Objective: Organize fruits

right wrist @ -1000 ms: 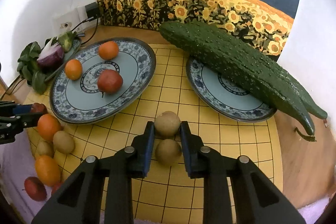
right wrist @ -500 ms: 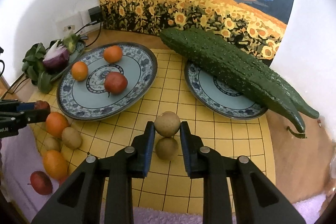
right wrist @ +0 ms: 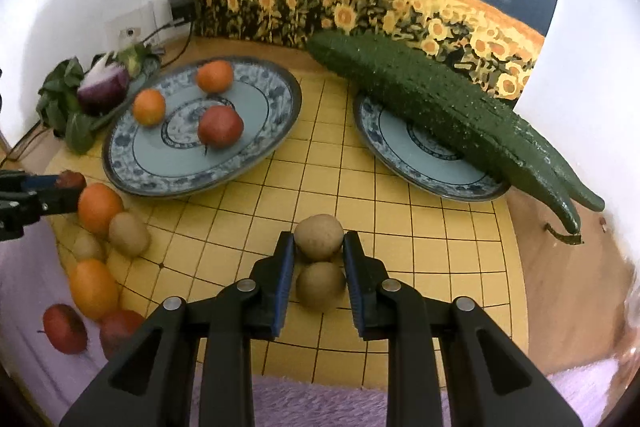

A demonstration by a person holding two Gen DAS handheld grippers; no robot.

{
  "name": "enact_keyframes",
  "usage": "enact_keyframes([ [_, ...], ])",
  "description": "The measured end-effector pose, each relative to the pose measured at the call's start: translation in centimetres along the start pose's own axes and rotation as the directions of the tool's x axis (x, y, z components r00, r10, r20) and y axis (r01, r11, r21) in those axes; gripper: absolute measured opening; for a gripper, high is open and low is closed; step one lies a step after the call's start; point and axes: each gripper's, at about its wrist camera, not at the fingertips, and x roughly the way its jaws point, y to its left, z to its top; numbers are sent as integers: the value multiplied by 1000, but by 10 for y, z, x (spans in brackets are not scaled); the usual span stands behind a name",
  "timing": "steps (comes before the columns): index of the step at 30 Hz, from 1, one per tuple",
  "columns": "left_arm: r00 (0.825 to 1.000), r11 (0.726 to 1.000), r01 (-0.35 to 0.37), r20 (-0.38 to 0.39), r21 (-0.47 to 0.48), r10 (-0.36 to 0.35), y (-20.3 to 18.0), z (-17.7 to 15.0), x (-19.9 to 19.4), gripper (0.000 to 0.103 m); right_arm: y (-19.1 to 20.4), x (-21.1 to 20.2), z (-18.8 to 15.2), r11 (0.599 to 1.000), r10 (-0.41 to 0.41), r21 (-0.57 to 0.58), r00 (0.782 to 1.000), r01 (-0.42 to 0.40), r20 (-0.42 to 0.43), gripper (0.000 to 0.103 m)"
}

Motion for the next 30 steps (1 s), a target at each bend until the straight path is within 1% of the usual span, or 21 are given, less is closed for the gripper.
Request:
enact_keyframes([
  [3, 1000, 1000, 0, -5, -4, 0, 1, 0, 1, 32, 0, 0, 0, 1000, 2, -9, 1000, -2, -7, 26],
  [8, 1000, 1000, 4, -12, 0, -4, -1, -1, 2, 32, 3, 0, 0, 997, 0, -74, 1000, 0, 1, 26],
  [10, 1000, 1000, 5, -13, 0, -5, -1, -1, 2, 32, 2, 0, 1, 997, 6, -72, 1000, -7, -4, 32],
  [12, 1000, 1000, 4, -12, -1, -4, -1, -1, 2, 32, 1, 0, 1, 998, 5, -64, 1000, -6, -9, 47],
  [14, 1000, 1000, 5, -13, -1, -5, -1, -1, 2, 32, 0, -2, 0, 998, 6, -58, 1000, -7, -14, 53],
  [20, 1000, 1000, 10, -13, -14, -10, -1, 1, 2, 32, -5, -11, -6, 999, 2, -37, 999, -3, -44, 55],
  [21, 1000, 1000, 13, -15, -21, -14, 0, 1, 2, 32, -5, -14, -7, 998, 6, -64, 998, -9, -55, 55],
  [22, 1000, 999, 19, -15, -29, -20, 0, 2, 1, 32, -5, -19, -7, 993, 13, -115, 998, -20, -64, 55],
  [24, 1000, 999, 28, -12, -34, -28, 0, 4, 1, 32, -6, -29, -3, 973, 32, -225, 998, -45, -62, 56],
  [26, 1000, 999, 30, -3, -38, -30, -3, 6, 0, 32, -12, -34, 3, 935, 99, -335, 992, -118, -75, 57],
  [27, 1000, 999, 28, 0, -39, -28, -3, 7, 0, 32, -16, -36, 6, 905, 143, -393, 987, -162, -76, 58],
  [29, 1000, 999, 12, 12, -51, -11, -5, 8, -2, 32, -24, -35, 11, 859, 186, -475, 981, -190, -57, 59],
  [30, 1000, 998, 2, 16, -57, -1, -6, 9, -4, 32, -29, -30, 13, 845, 198, -495, 978, -203, -62, 59],
])
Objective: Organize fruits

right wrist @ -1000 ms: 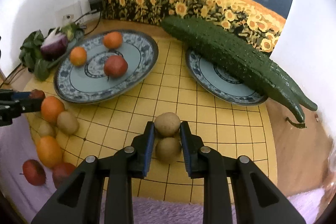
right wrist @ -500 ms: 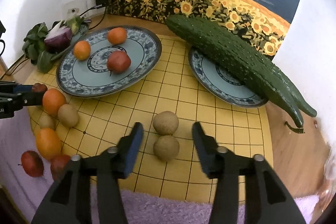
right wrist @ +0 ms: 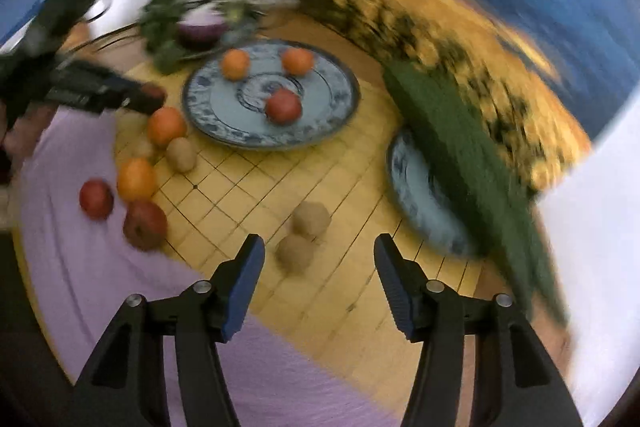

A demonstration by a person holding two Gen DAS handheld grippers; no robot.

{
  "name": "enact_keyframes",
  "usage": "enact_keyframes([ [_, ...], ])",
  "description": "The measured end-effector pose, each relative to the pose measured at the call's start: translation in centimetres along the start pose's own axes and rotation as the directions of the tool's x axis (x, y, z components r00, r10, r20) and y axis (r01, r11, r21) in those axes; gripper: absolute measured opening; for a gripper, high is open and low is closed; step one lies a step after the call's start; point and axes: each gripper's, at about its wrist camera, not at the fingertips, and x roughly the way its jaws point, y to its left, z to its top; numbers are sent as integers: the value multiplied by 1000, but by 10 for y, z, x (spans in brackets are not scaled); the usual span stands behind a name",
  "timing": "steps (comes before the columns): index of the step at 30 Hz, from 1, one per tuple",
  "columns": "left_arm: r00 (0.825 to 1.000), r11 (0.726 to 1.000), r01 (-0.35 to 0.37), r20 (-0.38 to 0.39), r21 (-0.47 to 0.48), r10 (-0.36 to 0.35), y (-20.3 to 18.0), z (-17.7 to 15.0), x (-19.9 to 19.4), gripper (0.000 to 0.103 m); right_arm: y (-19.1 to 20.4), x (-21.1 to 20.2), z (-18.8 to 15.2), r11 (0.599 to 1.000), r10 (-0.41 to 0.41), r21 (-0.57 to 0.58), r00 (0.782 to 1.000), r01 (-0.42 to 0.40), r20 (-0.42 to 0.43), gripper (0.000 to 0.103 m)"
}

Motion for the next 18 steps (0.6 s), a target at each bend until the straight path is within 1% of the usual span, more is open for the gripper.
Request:
enact_keyframes([
  [1, 1000, 1000, -17, 8, -13, 17, -1, 0, -3, 32, -5, 4, 0, 1000, 16, -6, 1000, -16, -6, 59],
  [3, 999, 999, -40, 17, -36, 40, -1, 0, -8, 32, -10, 10, -1, 998, 55, -34, 998, -54, 11, 59],
  [4, 998, 997, -54, 19, -52, 55, -1, -1, -10, 32, -9, 11, -3, 992, 88, -89, 996, -85, 31, 59],
  [6, 996, 994, -89, 17, -67, 90, -3, -3, -11, 32, -9, 14, -4, 979, 139, -157, 990, -133, 27, 59],
  [7, 994, 991, -108, 12, -79, 110, -3, -5, -13, 32, -13, 16, -4, 969, 187, -166, 982, -181, 20, 59],
  [9, 992, 987, -126, 9, -104, 128, -4, -7, -14, 32, -17, 19, -6, 960, 223, -175, 975, -219, 7, 59],
  [11, 989, 982, -145, 5, -118, 146, -6, -8, -15, 32, -19, 20, -9, 957, 240, -169, 971, -238, -8, 58],
  [13, 988, 980, -152, 5, -128, 154, -10, -8, -16, 32, -24, 20, -15, 958, 257, -119, 966, -259, -34, 50],
  [15, 988, 980, -150, 4, -131, 152, -11, -9, -15, 32, -28, 23, -19, 962, 269, -29, 961, -271, -72, 29],
  [16, 989, 981, -147, 1, -128, 149, -13, -9, -13, 32, -29, 27, -22, 961, 276, 27, 957, -274, -90, 25],
  [17, 989, 982, -145, -3, -123, 145, -14, -9, -11, 32, -28, 26, -23, 961, 275, 55, 958, -271, -76, 22],
  [18, 990, 983, -142, -6, -115, 142, -16, -9, -10, 32, -27, 25, -22, 953, 294, 94, 953, -288, -69, 15],
])
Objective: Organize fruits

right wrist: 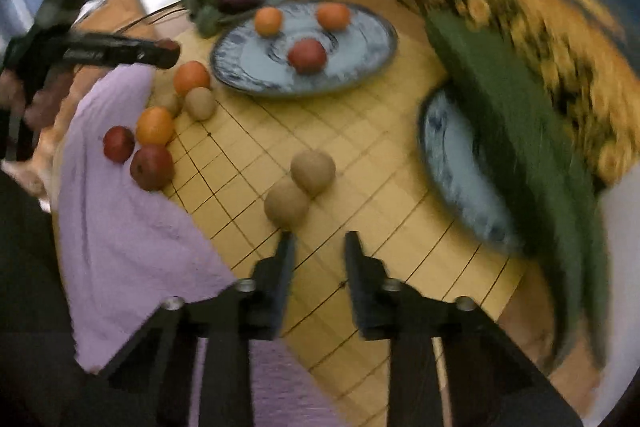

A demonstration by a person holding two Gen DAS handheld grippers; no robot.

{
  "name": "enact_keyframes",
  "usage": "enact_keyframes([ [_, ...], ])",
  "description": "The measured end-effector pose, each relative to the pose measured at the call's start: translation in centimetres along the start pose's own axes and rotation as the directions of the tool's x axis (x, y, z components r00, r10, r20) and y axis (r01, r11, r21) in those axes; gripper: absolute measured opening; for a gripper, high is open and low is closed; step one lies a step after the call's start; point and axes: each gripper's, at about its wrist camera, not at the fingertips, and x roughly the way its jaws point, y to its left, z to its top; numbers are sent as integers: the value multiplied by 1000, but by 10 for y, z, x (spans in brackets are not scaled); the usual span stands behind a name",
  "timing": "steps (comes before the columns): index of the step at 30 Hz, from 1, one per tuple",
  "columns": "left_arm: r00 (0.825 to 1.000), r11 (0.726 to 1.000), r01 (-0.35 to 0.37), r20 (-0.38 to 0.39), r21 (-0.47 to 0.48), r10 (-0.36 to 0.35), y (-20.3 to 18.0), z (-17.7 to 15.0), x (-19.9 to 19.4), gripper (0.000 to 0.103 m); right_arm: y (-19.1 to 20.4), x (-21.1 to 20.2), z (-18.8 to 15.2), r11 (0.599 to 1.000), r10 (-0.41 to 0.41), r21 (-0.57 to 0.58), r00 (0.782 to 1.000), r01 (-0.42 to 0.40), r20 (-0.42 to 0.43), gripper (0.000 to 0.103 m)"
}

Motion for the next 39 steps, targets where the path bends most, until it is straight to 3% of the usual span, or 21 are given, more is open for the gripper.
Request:
enact_keyframes([
  [2, 1000, 1000, 11, -1, 22, -11, -4, 0, 1, 32, 7, 2, 0, 999, -8, 38, 1000, 8, -1, 11],
  [10, 999, 997, 46, 12, 55, -47, 1, 7, -2, 32, 35, 8, 12, 980, -97, 181, 992, 81, 84, 10],
  [16, 997, 994, 69, 15, 86, -71, 4, 14, 0, 32, 46, 10, 21, 964, -167, 223, 982, 143, 93, 12],
  [21, 995, 993, 93, 23, 77, -95, 9, 16, -2, 32, 51, -6, 20, 936, -271, 266, 955, 232, 123, 60],
  [23, 995, 993, 96, 19, 74, -97, 10, 16, -1, 32, 49, -2, 25, 908, -313, 329, 943, 261, 115, 66],
  [28, 995, 992, 102, 1, 74, -103, 14, 16, 4, 32, 49, 8, 42, 806, -371, 521, 926, 283, 70, 67],
  [31, 993, 989, 120, -14, 89, -119, 17, 15, 4, 32, 58, 13, 45, 767, -424, 549, 904, 332, 47, 67],
  [37, 985, 974, 171, -57, 150, -164, 24, 14, 10, 32, 62, 24, 49, 629, -548, 638, 836, 444, -42, 67],
  [39, 982, 969, 185, -69, 164, -176, 26, 13, 13, 32, 61, 28, 52, 612, -562, 644, 825, 459, -54, 67],
])
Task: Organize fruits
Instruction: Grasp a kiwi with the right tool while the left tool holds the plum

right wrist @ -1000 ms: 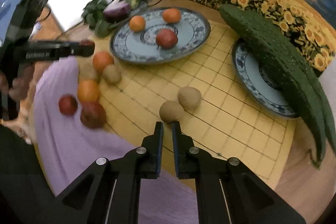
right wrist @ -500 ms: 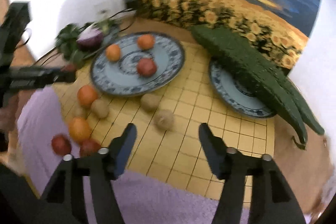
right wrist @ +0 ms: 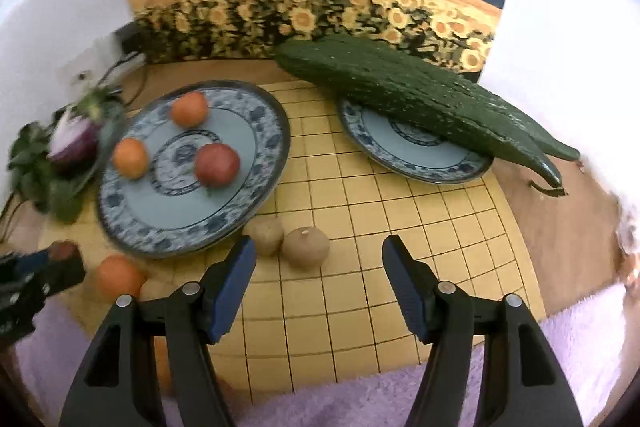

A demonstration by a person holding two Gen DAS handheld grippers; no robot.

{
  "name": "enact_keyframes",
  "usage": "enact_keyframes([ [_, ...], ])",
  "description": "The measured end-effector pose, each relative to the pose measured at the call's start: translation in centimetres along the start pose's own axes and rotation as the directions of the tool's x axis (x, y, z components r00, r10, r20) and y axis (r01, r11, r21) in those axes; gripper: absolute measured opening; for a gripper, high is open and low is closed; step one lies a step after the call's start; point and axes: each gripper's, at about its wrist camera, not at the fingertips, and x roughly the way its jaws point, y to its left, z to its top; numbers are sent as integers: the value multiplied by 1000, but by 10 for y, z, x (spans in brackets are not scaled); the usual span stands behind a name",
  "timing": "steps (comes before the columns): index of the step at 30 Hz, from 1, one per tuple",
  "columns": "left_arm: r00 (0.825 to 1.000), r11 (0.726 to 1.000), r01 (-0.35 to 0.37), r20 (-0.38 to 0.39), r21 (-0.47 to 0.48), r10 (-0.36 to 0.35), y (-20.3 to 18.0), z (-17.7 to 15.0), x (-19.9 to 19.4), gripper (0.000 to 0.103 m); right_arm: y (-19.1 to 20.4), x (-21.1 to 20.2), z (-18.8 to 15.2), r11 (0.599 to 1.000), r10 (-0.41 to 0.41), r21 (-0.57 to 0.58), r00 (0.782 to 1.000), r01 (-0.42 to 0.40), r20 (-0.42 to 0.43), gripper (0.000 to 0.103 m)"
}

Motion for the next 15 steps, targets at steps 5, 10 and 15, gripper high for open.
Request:
enact_keyframes([
  [5, 1000, 1000, 25, -12, 17, -25, 9, 0, 3, 32, 12, 4, -4, 998, -31, -47, 999, 31, -5, 67],
  [10, 1000, 1000, 18, -12, -18, -18, 18, -4, 3, 32, 14, 15, -2, 998, -25, -59, 999, 24, -23, 67],
  [15, 1000, 999, -2, -19, -37, 1, 17, -6, 3, 32, 8, 21, 1, 991, 36, -127, 999, -34, 9, 67],
])
